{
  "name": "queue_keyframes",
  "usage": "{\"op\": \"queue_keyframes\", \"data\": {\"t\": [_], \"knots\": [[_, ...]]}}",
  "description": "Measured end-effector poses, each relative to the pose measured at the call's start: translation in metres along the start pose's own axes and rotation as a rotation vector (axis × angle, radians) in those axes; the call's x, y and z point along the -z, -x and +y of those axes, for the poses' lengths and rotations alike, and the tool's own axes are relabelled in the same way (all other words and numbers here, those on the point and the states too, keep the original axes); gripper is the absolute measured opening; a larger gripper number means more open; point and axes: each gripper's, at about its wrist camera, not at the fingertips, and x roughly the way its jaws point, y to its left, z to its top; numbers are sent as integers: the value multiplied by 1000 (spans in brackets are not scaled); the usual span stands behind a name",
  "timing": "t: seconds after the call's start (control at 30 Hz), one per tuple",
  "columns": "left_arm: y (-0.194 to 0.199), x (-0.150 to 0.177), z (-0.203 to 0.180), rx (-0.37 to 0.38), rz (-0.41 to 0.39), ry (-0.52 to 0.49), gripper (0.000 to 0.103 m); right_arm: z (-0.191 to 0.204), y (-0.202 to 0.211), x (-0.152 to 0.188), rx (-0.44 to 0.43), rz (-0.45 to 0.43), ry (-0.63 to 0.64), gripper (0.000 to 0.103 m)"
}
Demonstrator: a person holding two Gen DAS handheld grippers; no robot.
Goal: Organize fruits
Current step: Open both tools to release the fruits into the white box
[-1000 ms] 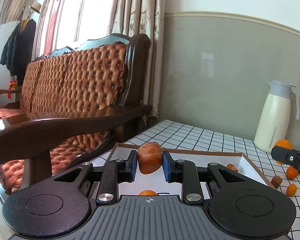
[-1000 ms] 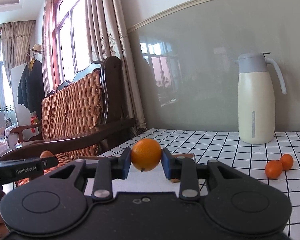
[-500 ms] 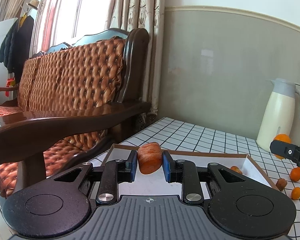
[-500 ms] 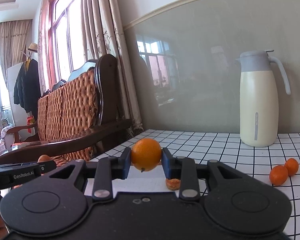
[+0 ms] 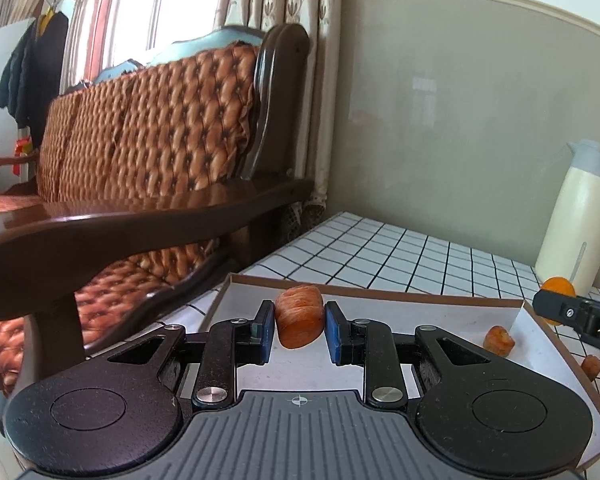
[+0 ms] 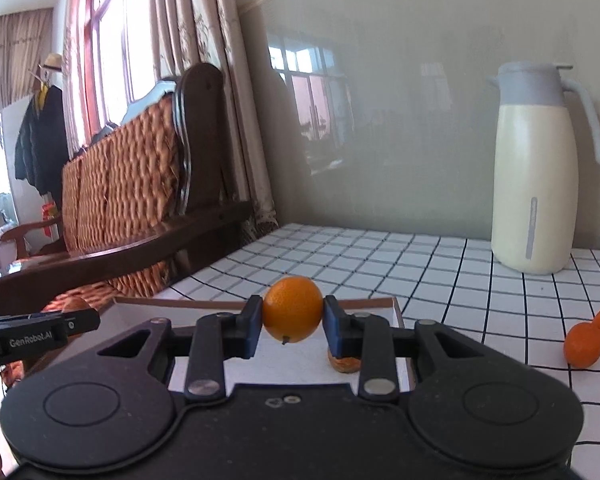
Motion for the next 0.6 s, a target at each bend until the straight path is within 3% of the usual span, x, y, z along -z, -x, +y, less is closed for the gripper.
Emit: {"op": "queue_keyframes", "data": {"t": [0.3, 0.33, 0.37, 0.4, 0.43, 0.47, 0.53, 0.6], "knots": [[-20, 2, -4, -13, 48, -12, 27, -2, -15, 5, 32, 67, -11, 26], [-18, 2, -5, -19, 37, -13, 27, -1, -14, 4, 40, 55, -5, 33], [-16, 0, -7, -24, 26, -19, 27, 0, -11, 2, 52, 39, -7, 54], [-15, -1, -8, -25, 20, -23, 36, -1, -5, 0, 53, 0, -16, 66], [-13, -3, -9, -18, 24, -20, 77, -1, 1, -2, 54, -36, -19, 75], [-10, -4, -10, -32, 16, -11, 100, -1, 5, -4, 59, -58, -19, 74], [2, -6, -12, -57, -72, -17, 103, -2, 18, -8, 38, -121, -37, 77], [11, -11, -12, -52, -121, -17, 103, -4, 32, -11, 23, -182, -50, 91]]}}
